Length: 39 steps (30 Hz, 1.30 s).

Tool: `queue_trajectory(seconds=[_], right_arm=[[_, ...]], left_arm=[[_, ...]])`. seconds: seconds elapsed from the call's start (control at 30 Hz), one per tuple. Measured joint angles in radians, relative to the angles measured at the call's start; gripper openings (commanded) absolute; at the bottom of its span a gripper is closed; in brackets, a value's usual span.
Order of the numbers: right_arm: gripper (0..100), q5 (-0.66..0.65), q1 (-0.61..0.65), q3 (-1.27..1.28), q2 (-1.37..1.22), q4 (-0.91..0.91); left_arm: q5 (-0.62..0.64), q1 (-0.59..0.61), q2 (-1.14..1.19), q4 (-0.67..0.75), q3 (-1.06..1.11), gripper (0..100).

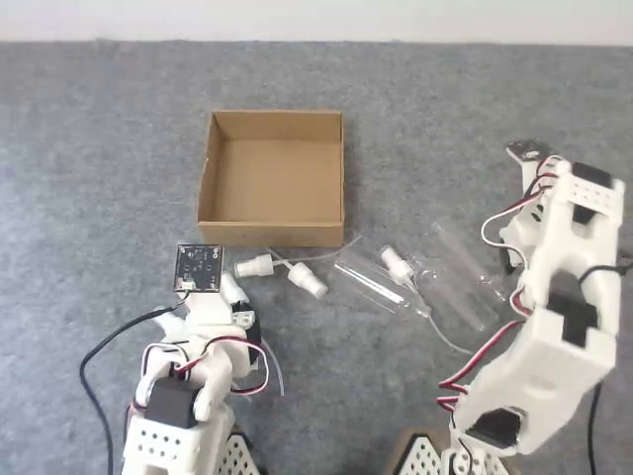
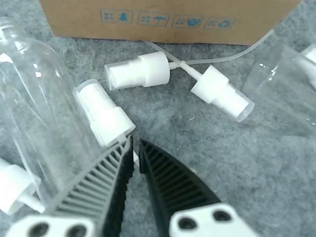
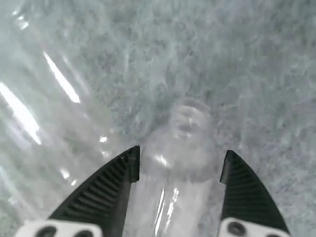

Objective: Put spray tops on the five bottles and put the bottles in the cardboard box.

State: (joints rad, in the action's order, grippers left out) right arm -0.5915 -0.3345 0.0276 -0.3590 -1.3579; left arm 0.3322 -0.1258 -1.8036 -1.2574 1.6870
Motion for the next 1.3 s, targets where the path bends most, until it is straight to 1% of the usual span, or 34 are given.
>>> queue_trajectory(seconds=[0.07,0.27,0.43,0.57,0.77,1.03,1.1,1.17,1.3], right_arm=[[9.2,0.000,0.000,-0.025,-0.037,0.000],[2.0,0.000,-0.005,-0.075,-0.072,-0.005],[1.3,0.000,-0.006,-0.121,-0.074,-0.087],[1.3,-0.005,-0.031,-0.135,-0.038,-0.137],[1.3,-0.161,-0.054,-0.137,0.057,-0.207],[1.3,-0.417,-0.137,-0.106,0.066,-0.215],[1.3,-0.468,-0.138,-0.049,0.066,-0.189],[2.3,-0.486,-0.141,0.012,0.066,-0.126],[11.8,-0.497,-0.141,0.124,0.066,0.020]], left_arm=[[0.000,0.000,0.000,0.000,0.000,1],[0.000,0.000,0.000,0.000,0.000,1],[0.000,0.000,0.000,0.000,0.000,1],[0.000,0.000,0.000,0.000,0.000,1],[0.000,0.000,0.000,0.000,0.000,1],[0.000,0.000,0.000,0.000,0.000,1],[0.000,0.000,0.000,0.000,0.000,1],[0.000,0.000,0.000,0.000,0.000,1],[0.000,0.000,0.000,0.000,0.000,1]])
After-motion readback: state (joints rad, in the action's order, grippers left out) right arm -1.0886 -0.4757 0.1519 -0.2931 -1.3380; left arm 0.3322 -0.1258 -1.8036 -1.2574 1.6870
